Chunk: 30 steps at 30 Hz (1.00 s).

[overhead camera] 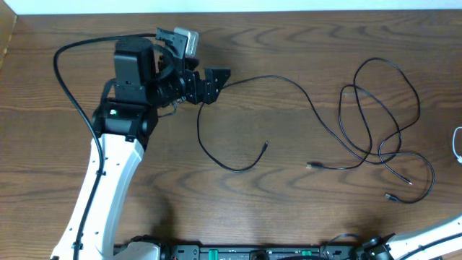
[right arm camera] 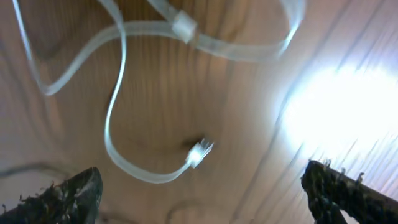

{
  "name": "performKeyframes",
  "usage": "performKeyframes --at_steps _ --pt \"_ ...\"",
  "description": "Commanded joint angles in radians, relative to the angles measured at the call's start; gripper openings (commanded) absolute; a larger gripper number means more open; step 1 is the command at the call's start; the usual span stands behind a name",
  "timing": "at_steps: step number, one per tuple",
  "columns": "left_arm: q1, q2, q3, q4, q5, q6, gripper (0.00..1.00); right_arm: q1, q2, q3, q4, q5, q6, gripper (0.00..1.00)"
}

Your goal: Untangle cables

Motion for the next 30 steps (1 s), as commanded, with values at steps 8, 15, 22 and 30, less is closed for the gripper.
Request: performKeyframes --at_steps 8,15,22,30 --pt "-0.009 -0.002 0.006 -0.093 -0.172 0.024 0.95 0.241 -0.004 -0.019 -0.089 -0.122 0.021 0.99" --pt "-0.009 -0.002 0.006 -0.151 -0.167 0.141 0.95 0.493 -0.003 -0.118 0.102 -0.019 -0.457 0.99" --pt "-0.009 -0.002 0.006 -0.220 -0.190 0.193 0.95 0.688 -0.003 -0.244 0.225 -0.006 -0.688 0.99" --pt "-0.009 -0.002 0.006 -0.224 -0.190 0.193 0.95 0.779 -0.003 -0.375 0.317 0.071 -0.559 0.99"
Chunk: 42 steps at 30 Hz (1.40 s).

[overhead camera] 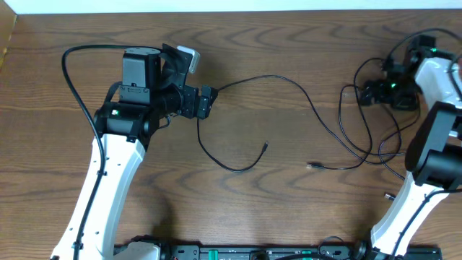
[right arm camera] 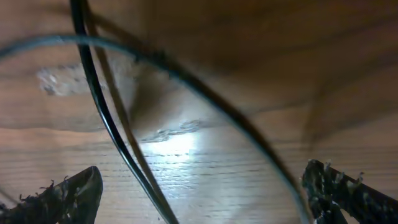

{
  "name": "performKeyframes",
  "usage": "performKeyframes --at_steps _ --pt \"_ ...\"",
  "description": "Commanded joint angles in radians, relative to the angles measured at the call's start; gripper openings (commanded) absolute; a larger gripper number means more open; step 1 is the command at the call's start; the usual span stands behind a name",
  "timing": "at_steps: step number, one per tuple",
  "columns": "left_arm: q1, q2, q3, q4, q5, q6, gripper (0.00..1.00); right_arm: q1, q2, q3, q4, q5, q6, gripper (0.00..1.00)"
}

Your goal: Untangle cables

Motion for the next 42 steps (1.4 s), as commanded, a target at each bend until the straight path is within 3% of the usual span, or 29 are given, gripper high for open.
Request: performKeyframes --at_steps 1,5,9,12,13,14,15,18,19,29,35,37,40,42 --pt "-0.002 -0.002 0.006 -0.001 -0.009 0.018 0.95 0.021 -0.003 -0.057 0.018 0.039 0.029 0.98" --pt "-0.002 -0.002 0.006 0.000 -0.008 0.018 0.95 0.036 -0.003 -0.124 0.043 0.039 0.025 0.95" --pt "-0.002 -0.002 0.006 0.000 -0.008 0.017 0.95 0.060 -0.003 -0.190 0.079 -0.001 0.026 0.81" --pt "-0.002 -0.002 0.006 0.000 -0.008 0.017 0.95 0.081 -0.003 -0.229 0.114 -0.090 0.047 0.60" --pt "-0.002 -0.002 0.006 0.000 -0.008 0.017 0.95 0.089 -0.003 -0.239 0.127 -0.113 0.069 0.47" --pt "-0.002 -0.002 0.006 0.000 -0.008 0.017 0.95 0.100 -0.003 -0.252 0.145 -0.140 0.088 0.28" --pt "-0.002 -0.002 0.006 0.000 -0.008 0.017 0.95 0.116 -0.003 -0.264 0.163 -0.160 0.111 0.17" --pt "-0.002 -0.002 0.006 0.000 -0.008 0.017 0.95 0.164 -0.003 -0.286 0.206 -0.189 0.181 0.02" --pt "-0.002 -0.002 0.006 0.000 -0.008 0.017 0.95 0.190 -0.003 -0.291 0.223 -0.190 0.212 0.01" --pt "-0.002 -0.002 0.006 -0.001 -0.008 0.016 0.95 0.502 -0.003 -0.289 0.515 -0.269 0.246 0.01" --pt "-0.002 -0.002 0.006 -0.015 -0.008 0.001 0.95 0.624 -0.003 -0.255 0.556 -0.109 0.245 0.01" --pt "-0.002 -0.002 0.006 -0.031 -0.008 0.002 0.95 0.631 -0.004 -0.219 0.492 -0.054 0.233 0.17" --pt "-0.002 -0.002 0.006 -0.048 -0.008 0.002 0.95 0.627 -0.010 -0.141 0.362 -0.010 0.195 0.72" --pt "-0.002 -0.002 0.006 -0.053 -0.008 0.002 0.95 0.622 -0.019 -0.076 0.266 0.012 0.169 0.86"
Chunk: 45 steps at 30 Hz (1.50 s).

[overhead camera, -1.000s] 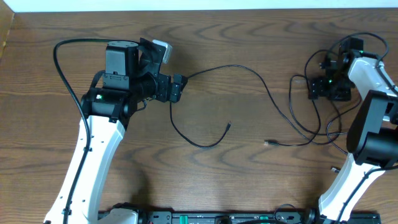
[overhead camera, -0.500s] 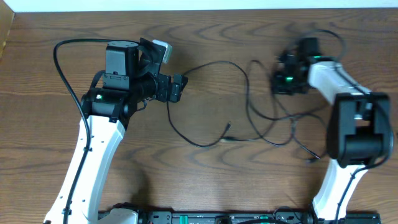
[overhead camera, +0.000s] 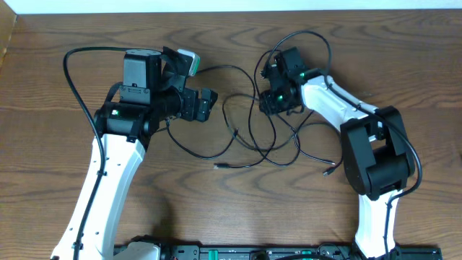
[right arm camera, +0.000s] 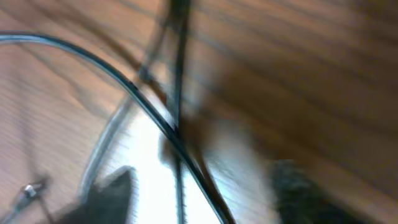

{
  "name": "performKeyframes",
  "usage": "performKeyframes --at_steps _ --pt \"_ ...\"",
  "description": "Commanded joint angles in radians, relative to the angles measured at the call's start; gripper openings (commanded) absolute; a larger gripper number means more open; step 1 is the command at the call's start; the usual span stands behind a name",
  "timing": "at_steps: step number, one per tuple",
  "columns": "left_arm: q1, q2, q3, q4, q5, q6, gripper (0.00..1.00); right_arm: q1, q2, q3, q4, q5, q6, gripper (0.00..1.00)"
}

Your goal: Untangle cables

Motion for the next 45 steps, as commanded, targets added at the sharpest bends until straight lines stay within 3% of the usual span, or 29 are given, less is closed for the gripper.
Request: performKeyframes --at_steps 1,6,8,12,15,20,23,27,30,33,34,36,37,40,45 --pt "-0.002 -0.002 0.006 -0.011 -0.006 0.002 0.95 -0.017 0.015 0.102 -0.128 0.127 -0.063 0.89" --pt "-0.002 -0.002 0.006 -0.025 -0.006 0.003 0.93 -0.014 0.000 0.241 -0.338 0.154 -0.081 0.96" --pt "-0.002 -0.002 0.006 -0.036 -0.006 0.003 0.90 -0.014 0.000 0.248 -0.409 0.158 -0.026 0.99" --pt "-0.002 -0.002 0.006 -0.056 -0.006 0.003 0.89 -0.017 0.001 0.238 -0.563 0.169 0.124 0.91" --pt "-0.002 -0.002 0.006 -0.059 -0.006 0.002 0.89 -0.010 0.001 0.230 -0.642 0.210 0.293 0.91" --pt "-0.002 -0.002 0.006 -0.070 -0.006 0.003 0.89 0.004 0.001 0.203 -0.665 0.208 0.498 0.94" --pt "-0.002 -0.002 0.006 -0.071 -0.006 0.002 0.89 0.017 0.001 0.162 -0.656 0.209 0.692 0.93" --pt "-0.002 -0.002 0.006 -0.071 -0.006 0.003 0.89 0.033 0.001 0.097 -0.585 0.207 0.809 0.89" --pt "-0.002 -0.002 0.006 -0.071 -0.006 0.003 0.89 0.038 0.001 0.042 -0.488 0.195 0.815 0.80" --pt "-0.002 -0.002 0.006 -0.070 -0.006 0.002 0.89 0.038 0.001 -0.002 -0.416 0.190 0.815 0.65" --pt "-0.002 -0.002 0.006 -0.070 -0.006 0.003 0.90 0.038 0.001 -0.016 -0.395 0.190 0.815 0.52" --pt "-0.002 -0.002 0.006 -0.070 -0.006 0.002 0.89 0.038 0.001 -0.039 -0.362 0.190 0.815 0.15" --pt "-0.002 -0.002 0.006 -0.070 -0.006 0.002 0.89 0.038 0.001 -0.048 -0.348 0.191 0.814 0.01" --pt "-0.002 -0.002 0.006 -0.070 -0.006 0.003 0.89 0.038 0.001 -0.050 -0.313 0.192 0.750 0.01" --pt "-0.002 -0.002 0.006 -0.070 -0.006 0.002 0.89 0.024 -0.021 0.080 -0.296 0.191 0.440 0.01"
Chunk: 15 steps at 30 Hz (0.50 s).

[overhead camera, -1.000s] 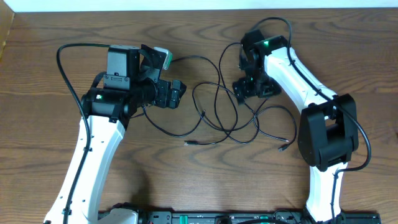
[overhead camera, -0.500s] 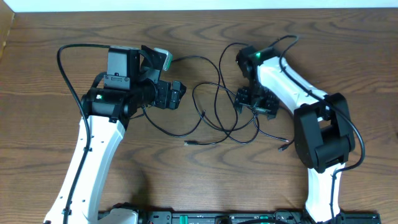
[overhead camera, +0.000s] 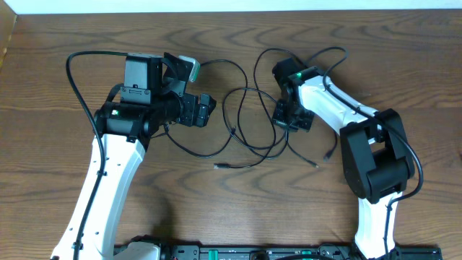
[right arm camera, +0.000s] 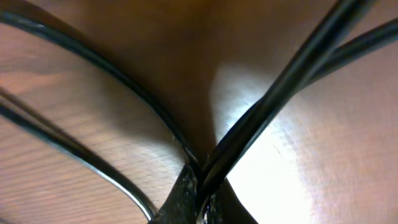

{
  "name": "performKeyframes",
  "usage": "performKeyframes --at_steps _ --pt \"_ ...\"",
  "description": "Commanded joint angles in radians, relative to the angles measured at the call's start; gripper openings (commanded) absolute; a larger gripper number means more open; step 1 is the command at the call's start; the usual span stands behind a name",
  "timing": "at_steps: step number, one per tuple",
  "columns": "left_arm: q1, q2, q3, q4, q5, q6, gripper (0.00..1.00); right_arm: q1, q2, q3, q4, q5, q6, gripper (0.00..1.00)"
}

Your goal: Untangle cables

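Note:
Thin black cables (overhead camera: 249,119) lie in crossing loops at the middle of the brown table, with loose plug ends at the front (overhead camera: 216,166) and right (overhead camera: 329,154). In the overhead view my right gripper (overhead camera: 290,119) is down in the tangle's right side. The right wrist view shows my right gripper (right arm camera: 200,200) shut on two black strands (right arm camera: 280,81) that cross just at the fingertips. My left gripper (overhead camera: 208,110) sits at the tangle's left edge, fingers together on a black strand that runs out under the arm toward the front.
The wooden table (overhead camera: 404,58) ends at a white strip along the far side. The left arm's own thick black lead (overhead camera: 72,65) arches at the far left. A black rail (overhead camera: 253,253) runs along the front edge.
My right gripper has shifted a little right and toward the front, and its fingers now pinch two crossing strands. The loops around it have shifted with it. The left arm has hardly moved.
At first the black tangle lay at the table's right, apart from the strand in my left gripper, and my right gripper was open over a white cable. Then it was open at the tangle. Later the tangle was at the centre beside the left gripper, where it remains.

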Motion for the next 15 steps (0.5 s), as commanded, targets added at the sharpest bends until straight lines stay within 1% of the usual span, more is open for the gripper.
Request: performKeyframes --at_steps 1,3,6,7,12,13,15 --pt "-0.002 -0.002 0.006 -0.003 -0.006 0.003 0.89 -0.011 -0.010 0.127 -0.018 0.017 -0.260 0.01" --pt "-0.002 -0.002 0.006 -0.003 -0.006 0.003 0.89 -0.021 -0.033 0.260 -0.062 0.019 -0.385 0.01" --pt "-0.002 -0.002 0.006 -0.003 -0.006 0.003 0.89 -0.024 -0.060 0.470 -0.144 0.019 -0.515 0.01" --pt "-0.002 -0.002 0.006 -0.003 -0.006 0.003 0.89 -0.024 -0.066 0.634 -0.215 0.024 -0.560 0.01" --pt "-0.002 -0.002 0.006 -0.003 -0.006 0.003 0.89 -0.027 -0.068 0.975 -0.365 0.031 -0.588 0.01" --pt "-0.002 -0.002 0.006 -0.003 -0.006 0.003 0.89 -0.026 -0.068 1.080 -0.407 0.039 -0.599 0.01" --pt "-0.002 -0.002 0.006 -0.003 -0.006 0.003 0.89 -0.027 -0.068 1.155 -0.436 0.052 -0.600 0.01"
